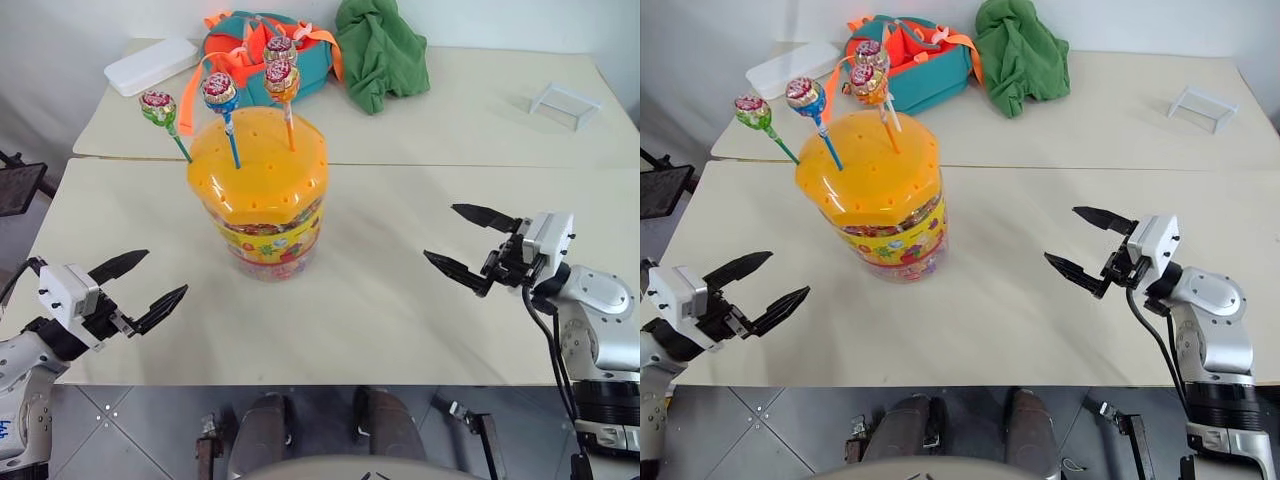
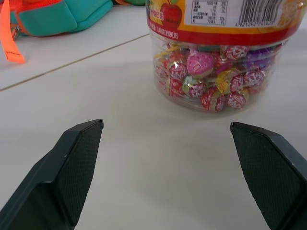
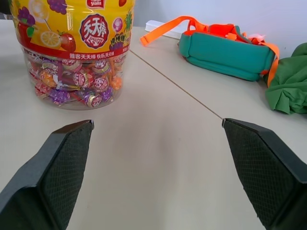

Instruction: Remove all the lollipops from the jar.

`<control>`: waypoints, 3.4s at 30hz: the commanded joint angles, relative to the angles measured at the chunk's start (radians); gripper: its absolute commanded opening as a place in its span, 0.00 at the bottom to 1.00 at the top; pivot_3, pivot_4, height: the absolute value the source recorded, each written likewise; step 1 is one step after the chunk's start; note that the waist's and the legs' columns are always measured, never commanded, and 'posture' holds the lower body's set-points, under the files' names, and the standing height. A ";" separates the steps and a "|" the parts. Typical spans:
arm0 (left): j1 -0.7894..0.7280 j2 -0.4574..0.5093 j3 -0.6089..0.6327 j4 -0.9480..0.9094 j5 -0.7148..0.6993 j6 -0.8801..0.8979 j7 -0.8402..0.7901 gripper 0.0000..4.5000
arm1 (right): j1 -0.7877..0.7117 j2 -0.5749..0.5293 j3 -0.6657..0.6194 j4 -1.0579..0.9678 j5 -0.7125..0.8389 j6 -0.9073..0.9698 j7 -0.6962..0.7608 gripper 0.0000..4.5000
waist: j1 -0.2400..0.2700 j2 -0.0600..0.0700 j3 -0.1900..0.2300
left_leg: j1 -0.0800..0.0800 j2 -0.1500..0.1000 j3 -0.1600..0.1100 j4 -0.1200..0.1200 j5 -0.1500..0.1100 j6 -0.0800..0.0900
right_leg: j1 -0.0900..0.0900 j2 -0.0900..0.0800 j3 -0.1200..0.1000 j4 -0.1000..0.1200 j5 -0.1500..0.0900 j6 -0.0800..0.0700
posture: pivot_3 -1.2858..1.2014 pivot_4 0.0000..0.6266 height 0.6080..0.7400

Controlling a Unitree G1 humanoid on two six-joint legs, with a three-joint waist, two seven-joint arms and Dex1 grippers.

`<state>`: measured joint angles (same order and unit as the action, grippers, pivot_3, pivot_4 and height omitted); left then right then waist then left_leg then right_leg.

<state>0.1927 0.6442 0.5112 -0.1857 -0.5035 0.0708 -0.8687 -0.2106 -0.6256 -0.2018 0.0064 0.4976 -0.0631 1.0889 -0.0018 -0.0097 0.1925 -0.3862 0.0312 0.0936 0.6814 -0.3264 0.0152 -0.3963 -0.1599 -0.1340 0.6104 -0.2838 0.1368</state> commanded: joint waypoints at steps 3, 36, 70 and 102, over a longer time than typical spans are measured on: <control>0.009 0.009 0.021 -0.026 -0.019 0.000 0.000 1.00 | 0.008 -0.014 -0.015 -0.024 0.023 0.004 0.030 1.00 | 0.000 0.000 0.000 | 0.000 0.000 0.000 0.000 0.000 0.000 | 0.000 0.000 0.000 0.000 0.000 0.000 | 0.52 0.24 1.00; -0.584 0.046 -0.055 -0.010 -0.484 0.400 0.105 0.96 | -0.043 0.116 0.002 -0.508 0.336 0.209 -0.132 1.00 | 0.002 -0.002 -0.001 | 0.000 0.002 0.004 0.001 -0.002 -0.001 | -0.001 0.005 0.003 0.000 0.000 0.000 | 0.52 0.24 1.00; 0.165 0.171 0.302 0.030 -0.292 0.534 0.224 0.00 | -0.214 -0.069 0.222 -0.204 0.138 0.122 0.399 1.00 | -0.007 -0.004 -0.001 | 0.000 0.006 0.004 0.000 -0.004 -0.003 | -0.002 0.008 0.006 -0.004 -0.001 -0.001 | 0.52 0.24 1.00; -0.731 0.172 -0.199 -0.026 -0.456 0.532 -0.093 0.66 | -0.036 0.044 -0.043 -0.599 0.423 0.269 -0.121 1.00 | 0.002 -0.005 -0.002 | 0.000 0.014 0.027 0.003 -0.006 -0.007 | -0.017 0.015 0.013 0.008 0.000 -0.008 | 0.52 0.24 1.00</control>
<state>-0.5269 0.8210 0.3231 -0.2161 -0.9715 0.6021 -0.9560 -0.2495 -0.5856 -0.2388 -0.5571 0.9257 0.2223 0.9754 0.0000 -0.0143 0.1907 -0.3864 0.0456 0.1211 0.6841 -0.3323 0.0080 -0.4127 -0.1454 -0.1204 0.6185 -0.2842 0.1292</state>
